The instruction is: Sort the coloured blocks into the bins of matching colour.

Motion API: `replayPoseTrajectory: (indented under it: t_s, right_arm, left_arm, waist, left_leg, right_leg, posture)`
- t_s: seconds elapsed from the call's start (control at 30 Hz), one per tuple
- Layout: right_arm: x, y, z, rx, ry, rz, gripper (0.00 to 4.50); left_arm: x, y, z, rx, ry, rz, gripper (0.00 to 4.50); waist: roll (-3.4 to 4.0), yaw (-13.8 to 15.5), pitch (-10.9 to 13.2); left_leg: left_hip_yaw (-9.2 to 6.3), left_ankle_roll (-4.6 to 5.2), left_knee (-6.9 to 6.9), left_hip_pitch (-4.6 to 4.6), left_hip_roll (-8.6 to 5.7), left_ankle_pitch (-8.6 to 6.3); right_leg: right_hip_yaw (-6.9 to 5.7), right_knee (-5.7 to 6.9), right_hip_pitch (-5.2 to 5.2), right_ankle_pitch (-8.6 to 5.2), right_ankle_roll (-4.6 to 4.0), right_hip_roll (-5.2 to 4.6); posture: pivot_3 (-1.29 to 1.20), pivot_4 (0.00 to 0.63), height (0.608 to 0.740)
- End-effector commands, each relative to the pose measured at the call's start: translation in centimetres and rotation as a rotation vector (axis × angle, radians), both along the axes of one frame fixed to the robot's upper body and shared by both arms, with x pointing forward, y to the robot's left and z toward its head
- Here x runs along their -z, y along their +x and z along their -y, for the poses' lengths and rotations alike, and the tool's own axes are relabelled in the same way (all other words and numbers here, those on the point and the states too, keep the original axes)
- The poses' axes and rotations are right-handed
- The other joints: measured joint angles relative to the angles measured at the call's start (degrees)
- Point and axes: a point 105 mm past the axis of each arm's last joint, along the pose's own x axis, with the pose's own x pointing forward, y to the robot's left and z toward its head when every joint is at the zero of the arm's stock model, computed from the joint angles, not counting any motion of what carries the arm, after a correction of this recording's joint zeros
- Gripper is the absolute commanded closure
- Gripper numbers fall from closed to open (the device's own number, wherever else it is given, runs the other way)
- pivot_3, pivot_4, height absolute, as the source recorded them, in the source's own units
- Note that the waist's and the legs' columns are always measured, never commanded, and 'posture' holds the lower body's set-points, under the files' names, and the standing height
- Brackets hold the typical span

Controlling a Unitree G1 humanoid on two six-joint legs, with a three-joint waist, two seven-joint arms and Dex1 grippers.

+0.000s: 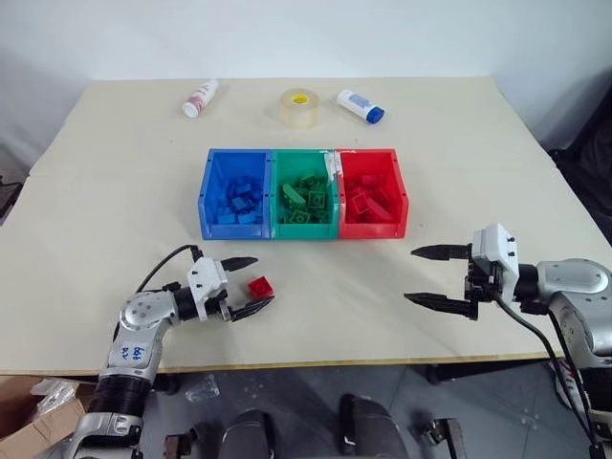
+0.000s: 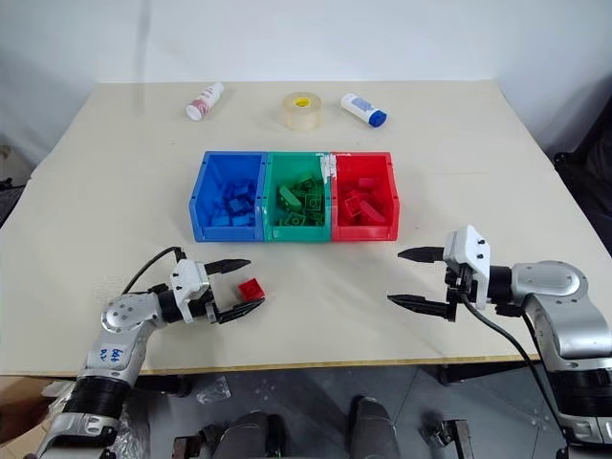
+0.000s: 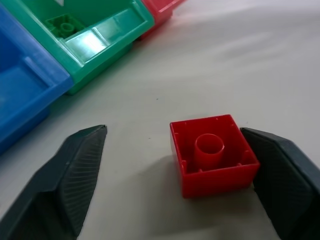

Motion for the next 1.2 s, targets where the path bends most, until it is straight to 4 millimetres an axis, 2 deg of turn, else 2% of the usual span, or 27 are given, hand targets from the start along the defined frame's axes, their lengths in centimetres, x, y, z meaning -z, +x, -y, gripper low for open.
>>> replayPoseTrajectory:
  t_s: [0.03, 0.2, 0.23, 0.33, 0.53, 0.83, 0.93, 1.03, 1.17, 1.2]
  right_arm:
    - [-1.1, -0.3, -0.4, 0.000, 0.022, 0.050, 0.00]
    - [-1.0, -0.4, -0.4, 0.015, 0.029, 0.055, 0.00]
    - [-1.1, -0.4, -0.4, 0.020, 0.032, 0.057, 0.00]
    - [-1.2, -0.4, -0.3, 0.032, 0.036, 0.065, 0.00]
    - [-1.4, -0.5, 0.1, 0.072, 0.051, 0.085, 0.00]
    - [-1.1, -1.4, 0.2, 0.131, 0.079, 0.100, 0.00]
    - [-0.9, -1.6, 0.0, 0.144, 0.086, 0.102, 0.00]
    - [-1.0, -1.9, 0.0, 0.164, 0.095, 0.112, 0.00]
    - [-0.9, -2.4, 0.2, 0.193, 0.099, 0.115, 0.00]
    - [-0.8, -2.4, 0.2, 0.195, 0.099, 0.114, 0.00]
  left_arm:
    - [0.6, -0.4, -0.1, 0.030, 0.014, -0.023, 1.25]
    - [-0.2, -0.1, 0.9, 0.072, 0.007, 0.000, 2.88]
    - [-0.7, 0.0, 1.4, 0.090, -0.002, 0.012, 3.01]
    - [-2.0, 0.5, 2.9, 0.120, -0.015, 0.021, 3.01]
    - [-5.7, 3.4, 7.1, 0.147, -0.082, 0.064, 3.01]
    - [-12.3, 8.2, 14.9, 0.194, -0.205, 0.160, 3.01]
    - [-13.8, 8.5, 16.9, 0.225, -0.225, 0.192, 3.01]
    - [-14.4, 8.7, 17.9, 0.235, -0.219, 0.215, 3.01]
    - [-14.6, 9.7, 18.4, 0.146, -0.221, 0.246, 3.01]
    - [-14.6, 9.9, 18.5, 0.119, -0.212, 0.267, 2.29]
  waist:
    - [0.00, 0.01, 0.00]
    - [0.00, 0.02, 0.00]
    - [0.00, 0.06, 0.00]
    - [-0.01, 0.36, 0.00]
    - [-0.02, 1.59, 0.01]
    - [-0.11, 1.99, 0.06]
    - [-0.14, 2.09, 0.08]
    - [-0.14, 1.95, 0.08]
    - [-0.16, 1.98, 0.09]
    - [-0.16, 2.04, 0.09]
  left_leg:
    - [0.00, 0.00, 0.02, 0.00, 0.00, 0.00]
    - [-0.01, 0.00, 0.02, 0.01, 0.00, 0.00]
    - [-0.01, 0.00, 0.02, 0.00, 0.00, 0.00]
    - [-0.01, 0.00, 0.05, -0.02, 0.00, 0.00]
    - [-0.03, 0.03, 0.13, -0.06, -0.03, 0.02]
    - [-0.04, 0.07, 0.13, -0.15, -0.11, 0.03]
    - [-0.04, 0.08, 0.11, -0.18, -0.14, 0.02]
    - [-0.03, 0.09, 0.05, -0.18, -0.14, 0.02]
    - [-0.08, 0.09, 0.04, -0.18, -0.14, 0.02]
    - [-0.08, 0.09, 0.05, -0.19, -0.14, 0.02]
  right_leg:
    - [0.00, -0.01, 0.01, 0.00, 0.00, 0.00]
    - [0.00, -0.01, 0.01, 0.00, 0.00, 0.00]
    - [0.01, 0.00, 0.01, 0.00, 0.00, 0.00]
    - [0.00, 0.00, 0.02, 0.01, 0.02, 0.00]
    - [0.00, -0.03, 0.05, 0.03, 0.06, 0.00]
    - [-0.01, -0.31, 0.11, 0.11, 0.20, 0.00]
    - [-0.01, -0.49, 0.11, 0.12, 0.23, 0.00]
    - [-0.02, -0.54, 0.10, 0.13, 0.23, 0.01]
    - [-0.03, -0.56, 0.08, 0.13, 0.23, 0.00]
    - [-0.03, -0.56, 0.09, 0.13, 0.23, 0.00]
  posture:
    - [0.00, 0.150, 0.740]
    - [0.00, 0.150, 0.740]
    - [0.00, 0.150, 0.740]
    - [0.00, 0.150, 0.740]
    - [0.00, 0.150, 0.740]
    - [0.00, 0.150, 0.740]
    - [0.00, 0.150, 0.740]
    - [0.00, 0.150, 0.740]
    - [0.00, 0.150, 0.740]
    - [0.00, 0.150, 0.740]
